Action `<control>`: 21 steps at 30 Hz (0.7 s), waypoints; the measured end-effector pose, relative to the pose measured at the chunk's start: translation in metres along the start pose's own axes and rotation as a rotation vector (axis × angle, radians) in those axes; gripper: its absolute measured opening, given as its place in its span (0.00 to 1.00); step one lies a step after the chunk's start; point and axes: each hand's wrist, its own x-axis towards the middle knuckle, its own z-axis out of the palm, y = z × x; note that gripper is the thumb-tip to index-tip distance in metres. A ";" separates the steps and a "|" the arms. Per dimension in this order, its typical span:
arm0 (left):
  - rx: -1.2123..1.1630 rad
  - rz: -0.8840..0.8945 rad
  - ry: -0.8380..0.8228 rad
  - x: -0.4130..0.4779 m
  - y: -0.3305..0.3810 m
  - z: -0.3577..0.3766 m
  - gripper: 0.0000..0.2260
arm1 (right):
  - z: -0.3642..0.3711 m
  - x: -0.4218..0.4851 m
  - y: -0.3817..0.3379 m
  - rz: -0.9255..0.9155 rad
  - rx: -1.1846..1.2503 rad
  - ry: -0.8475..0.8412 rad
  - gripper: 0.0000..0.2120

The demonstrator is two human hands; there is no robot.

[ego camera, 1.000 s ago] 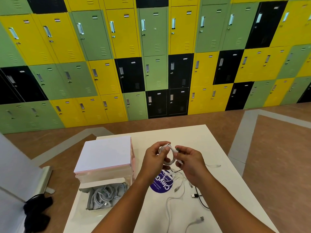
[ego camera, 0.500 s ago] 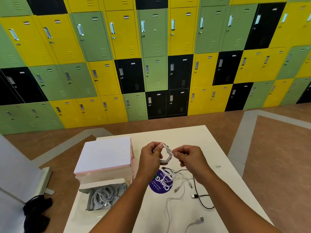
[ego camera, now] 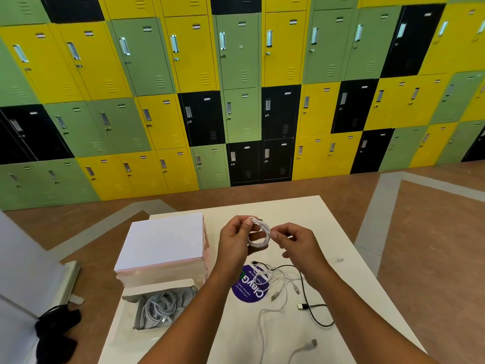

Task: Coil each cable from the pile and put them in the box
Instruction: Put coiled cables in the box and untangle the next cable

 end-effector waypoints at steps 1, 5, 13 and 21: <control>-0.011 -0.003 0.001 0.000 0.000 0.000 0.09 | 0.000 0.001 0.000 0.013 0.021 -0.007 0.02; -0.022 -0.012 0.007 0.000 -0.001 0.002 0.08 | -0.002 0.004 0.001 0.036 -0.017 0.026 0.03; -0.029 -0.013 0.038 0.004 -0.004 0.005 0.08 | 0.006 0.004 0.004 -0.013 -0.109 0.062 0.03; -0.123 -0.093 0.067 0.003 -0.008 -0.001 0.09 | 0.011 0.000 0.002 -0.021 -0.126 0.095 0.05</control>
